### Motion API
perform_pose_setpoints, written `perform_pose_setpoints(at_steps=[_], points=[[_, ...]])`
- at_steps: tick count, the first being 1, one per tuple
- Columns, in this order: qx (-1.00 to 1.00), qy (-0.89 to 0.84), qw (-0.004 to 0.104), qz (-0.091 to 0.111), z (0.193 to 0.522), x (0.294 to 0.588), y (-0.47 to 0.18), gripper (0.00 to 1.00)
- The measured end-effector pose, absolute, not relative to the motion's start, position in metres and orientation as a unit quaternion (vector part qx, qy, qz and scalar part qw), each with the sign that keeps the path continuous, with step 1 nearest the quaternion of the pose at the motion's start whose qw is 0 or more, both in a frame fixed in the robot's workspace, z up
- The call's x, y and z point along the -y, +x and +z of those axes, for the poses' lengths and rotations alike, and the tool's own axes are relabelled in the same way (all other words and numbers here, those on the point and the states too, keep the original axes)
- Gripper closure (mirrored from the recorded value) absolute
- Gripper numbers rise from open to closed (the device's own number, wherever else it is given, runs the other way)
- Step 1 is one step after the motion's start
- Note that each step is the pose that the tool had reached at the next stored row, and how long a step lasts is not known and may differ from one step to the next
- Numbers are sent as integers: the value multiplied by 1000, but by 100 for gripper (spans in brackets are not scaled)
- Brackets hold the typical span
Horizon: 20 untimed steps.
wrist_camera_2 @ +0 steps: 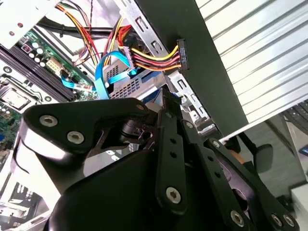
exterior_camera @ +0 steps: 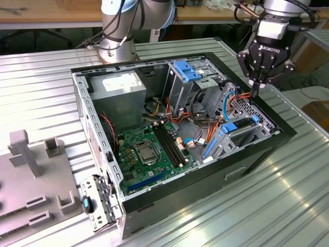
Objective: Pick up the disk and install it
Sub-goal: 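Insert the first disk wire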
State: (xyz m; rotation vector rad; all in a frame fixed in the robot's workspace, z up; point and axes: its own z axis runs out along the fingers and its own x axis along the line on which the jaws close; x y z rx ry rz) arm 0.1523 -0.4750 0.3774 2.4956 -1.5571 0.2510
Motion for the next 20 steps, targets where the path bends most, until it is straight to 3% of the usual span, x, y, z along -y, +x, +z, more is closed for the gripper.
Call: perform_pose_setpoints(at_steps=[6, 20], points=[[504, 854, 97, 90, 378, 467, 153, 89], [378, 916, 84, 103, 376, 463, 154, 89]])
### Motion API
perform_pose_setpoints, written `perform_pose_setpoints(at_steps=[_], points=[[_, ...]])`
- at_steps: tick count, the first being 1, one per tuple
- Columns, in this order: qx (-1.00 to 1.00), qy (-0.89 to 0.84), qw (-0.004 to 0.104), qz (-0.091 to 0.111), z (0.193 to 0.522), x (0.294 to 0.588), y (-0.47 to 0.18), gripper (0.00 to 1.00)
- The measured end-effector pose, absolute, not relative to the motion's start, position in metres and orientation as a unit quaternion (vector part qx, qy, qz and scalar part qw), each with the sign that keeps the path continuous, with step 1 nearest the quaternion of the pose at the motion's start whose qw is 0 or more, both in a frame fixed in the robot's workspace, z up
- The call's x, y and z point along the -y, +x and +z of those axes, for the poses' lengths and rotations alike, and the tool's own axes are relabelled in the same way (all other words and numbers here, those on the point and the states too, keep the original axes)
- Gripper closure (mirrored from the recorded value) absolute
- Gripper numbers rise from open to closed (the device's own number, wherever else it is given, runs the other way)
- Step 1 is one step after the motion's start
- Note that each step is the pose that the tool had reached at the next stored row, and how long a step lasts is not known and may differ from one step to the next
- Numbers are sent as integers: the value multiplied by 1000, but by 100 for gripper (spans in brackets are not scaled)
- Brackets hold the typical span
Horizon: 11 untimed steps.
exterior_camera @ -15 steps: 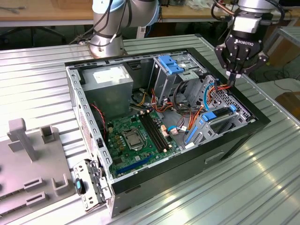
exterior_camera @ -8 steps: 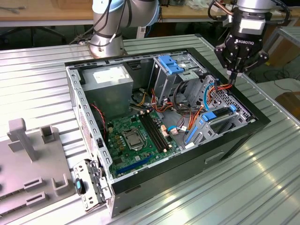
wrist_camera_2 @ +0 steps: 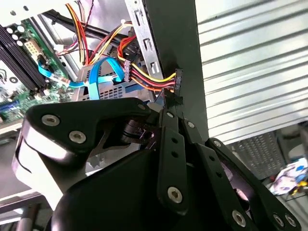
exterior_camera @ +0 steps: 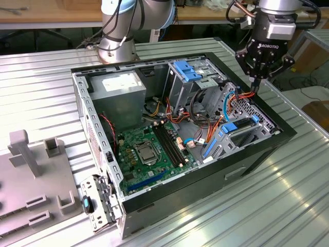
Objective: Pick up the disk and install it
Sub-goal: 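Insert the first disk wire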
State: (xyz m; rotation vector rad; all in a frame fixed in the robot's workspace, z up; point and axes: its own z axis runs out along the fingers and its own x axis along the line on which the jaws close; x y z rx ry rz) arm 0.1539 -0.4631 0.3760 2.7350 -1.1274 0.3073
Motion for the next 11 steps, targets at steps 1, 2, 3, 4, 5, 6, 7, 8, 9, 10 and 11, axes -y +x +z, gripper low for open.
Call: perform_pose_setpoints(at_steps=[1, 2, 3, 4, 5, 6, 7, 8, 9, 10, 11], points=[[371, 919, 83, 104, 376, 463, 154, 89], [364, 922, 82, 104, 375, 463, 154, 89], [358, 924, 81, 105, 375, 463, 154, 89], [351, 927, 81, 105, 375, 463, 154, 89], [344, 929, 80, 106, 375, 463, 154, 89], [337, 932, 79, 106, 374, 463, 154, 89], [327, 936, 78, 107, 374, 462, 154, 89], [314, 940, 76, 108, 374, 462, 154, 89], [308, 942, 76, 109, 373, 462, 154, 89], [303, 944, 75, 109, 373, 462, 154, 89], [298, 945, 75, 110, 373, 461, 155, 89]])
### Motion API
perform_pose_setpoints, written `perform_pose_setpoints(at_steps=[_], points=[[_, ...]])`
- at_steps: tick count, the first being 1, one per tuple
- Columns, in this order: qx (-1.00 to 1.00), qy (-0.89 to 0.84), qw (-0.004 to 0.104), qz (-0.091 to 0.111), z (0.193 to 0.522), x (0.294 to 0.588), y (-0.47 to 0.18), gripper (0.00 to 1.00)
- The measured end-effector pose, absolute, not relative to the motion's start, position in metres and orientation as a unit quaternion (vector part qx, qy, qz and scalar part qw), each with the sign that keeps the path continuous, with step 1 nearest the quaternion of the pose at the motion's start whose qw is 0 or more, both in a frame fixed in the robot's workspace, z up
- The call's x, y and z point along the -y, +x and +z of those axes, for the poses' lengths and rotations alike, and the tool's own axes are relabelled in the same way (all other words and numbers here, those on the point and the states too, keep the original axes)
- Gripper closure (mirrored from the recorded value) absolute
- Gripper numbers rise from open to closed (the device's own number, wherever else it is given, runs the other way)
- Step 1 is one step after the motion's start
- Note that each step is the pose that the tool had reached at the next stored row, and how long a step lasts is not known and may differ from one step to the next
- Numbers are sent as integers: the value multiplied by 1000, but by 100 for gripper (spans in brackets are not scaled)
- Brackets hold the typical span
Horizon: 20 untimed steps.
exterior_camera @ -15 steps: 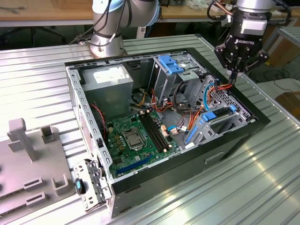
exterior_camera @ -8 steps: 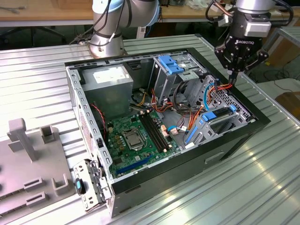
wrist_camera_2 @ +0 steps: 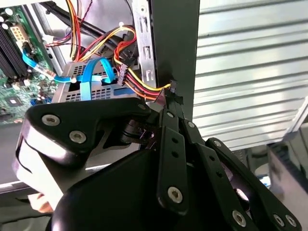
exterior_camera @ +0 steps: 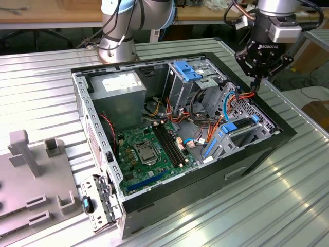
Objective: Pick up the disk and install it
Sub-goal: 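Insert the first disk wire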
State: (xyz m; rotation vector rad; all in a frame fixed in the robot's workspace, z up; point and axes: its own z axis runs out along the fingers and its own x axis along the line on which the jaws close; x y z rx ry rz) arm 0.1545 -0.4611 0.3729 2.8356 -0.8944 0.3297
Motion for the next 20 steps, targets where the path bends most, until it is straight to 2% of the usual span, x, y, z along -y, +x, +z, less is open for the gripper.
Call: perform_pose_setpoints(at_steps=[2, 4, 5, 10, 13, 17, 20], points=[[296, 945, 86, 114, 372, 459, 155, 89], [292, 943, 106, 120, 372, 457, 156, 89], [284, 945, 109, 122, 372, 456, 156, 89], [250, 954, 107, 126, 371, 452, 156, 89], [245, 956, 108, 121, 368, 450, 156, 89], [241, 958, 119, 99, 368, 445, 157, 89], [237, 957, 137, 93, 366, 443, 161, 89]])
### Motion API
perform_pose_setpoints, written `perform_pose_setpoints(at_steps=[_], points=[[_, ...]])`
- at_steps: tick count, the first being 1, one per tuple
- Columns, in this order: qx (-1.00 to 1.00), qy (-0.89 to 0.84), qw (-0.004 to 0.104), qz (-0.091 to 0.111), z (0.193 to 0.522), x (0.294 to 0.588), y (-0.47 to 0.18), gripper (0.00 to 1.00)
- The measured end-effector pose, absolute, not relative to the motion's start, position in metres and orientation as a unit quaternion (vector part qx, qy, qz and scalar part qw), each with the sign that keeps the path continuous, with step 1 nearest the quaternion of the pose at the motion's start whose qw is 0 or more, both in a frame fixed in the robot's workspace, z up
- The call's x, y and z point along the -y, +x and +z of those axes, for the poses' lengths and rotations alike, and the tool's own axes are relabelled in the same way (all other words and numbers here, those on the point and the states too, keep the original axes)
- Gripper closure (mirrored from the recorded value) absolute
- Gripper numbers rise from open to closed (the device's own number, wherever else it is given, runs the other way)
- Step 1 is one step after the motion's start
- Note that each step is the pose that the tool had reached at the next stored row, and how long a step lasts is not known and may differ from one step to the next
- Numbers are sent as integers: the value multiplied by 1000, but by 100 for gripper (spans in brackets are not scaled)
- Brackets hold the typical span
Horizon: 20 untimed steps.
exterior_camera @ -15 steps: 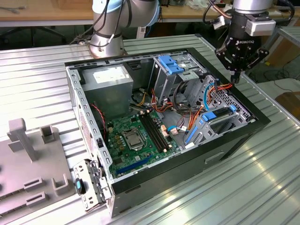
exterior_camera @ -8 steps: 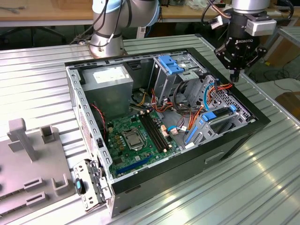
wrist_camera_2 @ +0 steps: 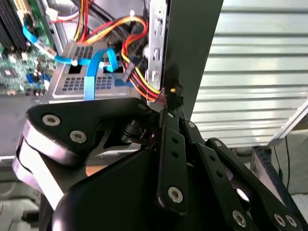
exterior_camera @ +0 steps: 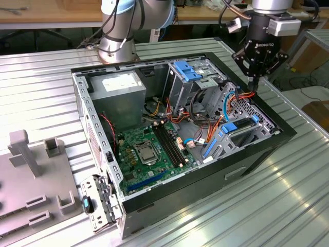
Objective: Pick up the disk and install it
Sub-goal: 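Insert the first disk wire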
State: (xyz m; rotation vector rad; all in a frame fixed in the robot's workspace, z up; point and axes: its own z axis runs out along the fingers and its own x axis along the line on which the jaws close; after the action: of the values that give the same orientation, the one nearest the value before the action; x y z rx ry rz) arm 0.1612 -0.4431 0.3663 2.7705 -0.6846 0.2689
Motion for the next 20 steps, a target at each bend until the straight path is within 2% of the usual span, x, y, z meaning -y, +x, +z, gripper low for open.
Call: perform_pose_setpoints(at_steps=[2, 11, 12, 13, 14, 15, 20], points=[[226, 959, 143, 93, 366, 443, 162, 89], [208, 964, 144, 85, 365, 440, 169, 89], [208, 964, 144, 86, 365, 440, 169, 89], [208, 964, 144, 86, 365, 440, 169, 83], [208, 964, 144, 86, 365, 440, 169, 83], [208, 964, 144, 86, 365, 440, 169, 76], [208, 963, 149, 87, 362, 439, 170, 76]])
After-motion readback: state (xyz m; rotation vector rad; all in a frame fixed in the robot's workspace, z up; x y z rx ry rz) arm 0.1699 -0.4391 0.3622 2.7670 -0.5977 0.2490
